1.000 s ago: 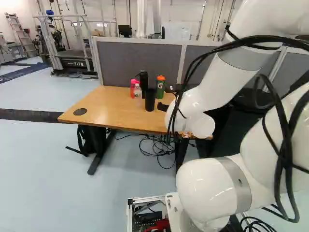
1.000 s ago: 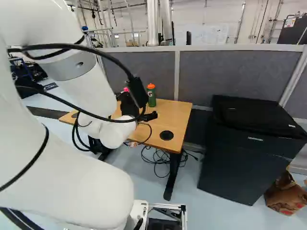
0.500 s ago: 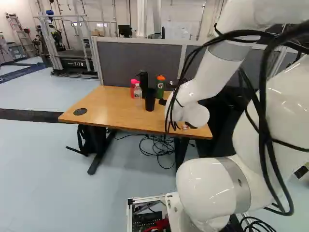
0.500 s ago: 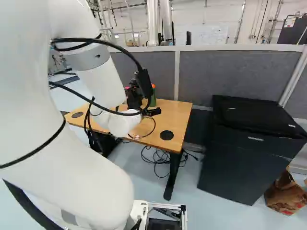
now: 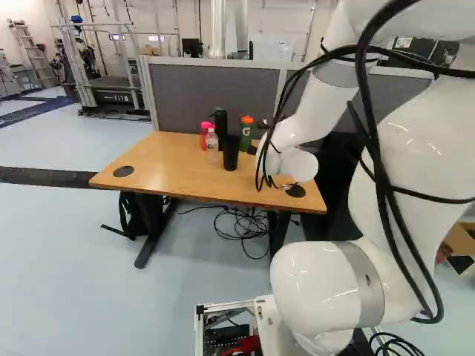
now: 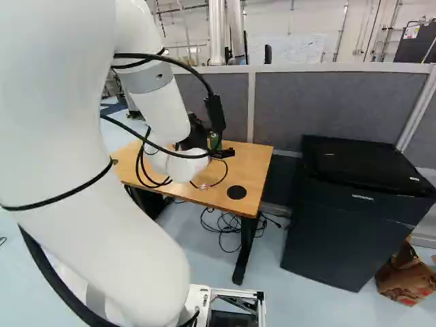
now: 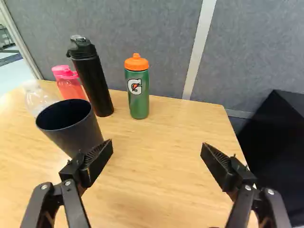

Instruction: Pick up the green bottle from the table

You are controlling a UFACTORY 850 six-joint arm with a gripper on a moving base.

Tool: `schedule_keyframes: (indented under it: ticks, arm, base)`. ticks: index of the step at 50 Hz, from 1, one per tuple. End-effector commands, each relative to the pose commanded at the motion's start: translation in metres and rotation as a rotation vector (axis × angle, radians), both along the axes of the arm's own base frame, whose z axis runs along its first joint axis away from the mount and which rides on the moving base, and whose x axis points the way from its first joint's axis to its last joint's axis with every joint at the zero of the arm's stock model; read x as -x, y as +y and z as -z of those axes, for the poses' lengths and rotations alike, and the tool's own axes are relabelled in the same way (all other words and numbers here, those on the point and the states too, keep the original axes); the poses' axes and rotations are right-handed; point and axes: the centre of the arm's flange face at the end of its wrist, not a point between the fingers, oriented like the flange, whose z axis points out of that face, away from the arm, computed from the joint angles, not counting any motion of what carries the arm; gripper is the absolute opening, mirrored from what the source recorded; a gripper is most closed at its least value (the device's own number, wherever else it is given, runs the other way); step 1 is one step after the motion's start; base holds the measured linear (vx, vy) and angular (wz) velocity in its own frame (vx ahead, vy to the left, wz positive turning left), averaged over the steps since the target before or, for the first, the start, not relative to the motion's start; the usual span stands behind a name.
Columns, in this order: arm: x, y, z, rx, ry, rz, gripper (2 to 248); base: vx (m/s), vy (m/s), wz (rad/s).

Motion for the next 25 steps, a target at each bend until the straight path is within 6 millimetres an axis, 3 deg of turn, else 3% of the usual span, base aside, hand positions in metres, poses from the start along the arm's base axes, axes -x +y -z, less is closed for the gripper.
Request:
schedule_keyframes:
  ticks: [25]
  arm:
    - [-0.040, -0.022, 0.001, 0.038, -0.003, -0.044, 247]
  base:
    - [0.000, 0.000, 0.000]
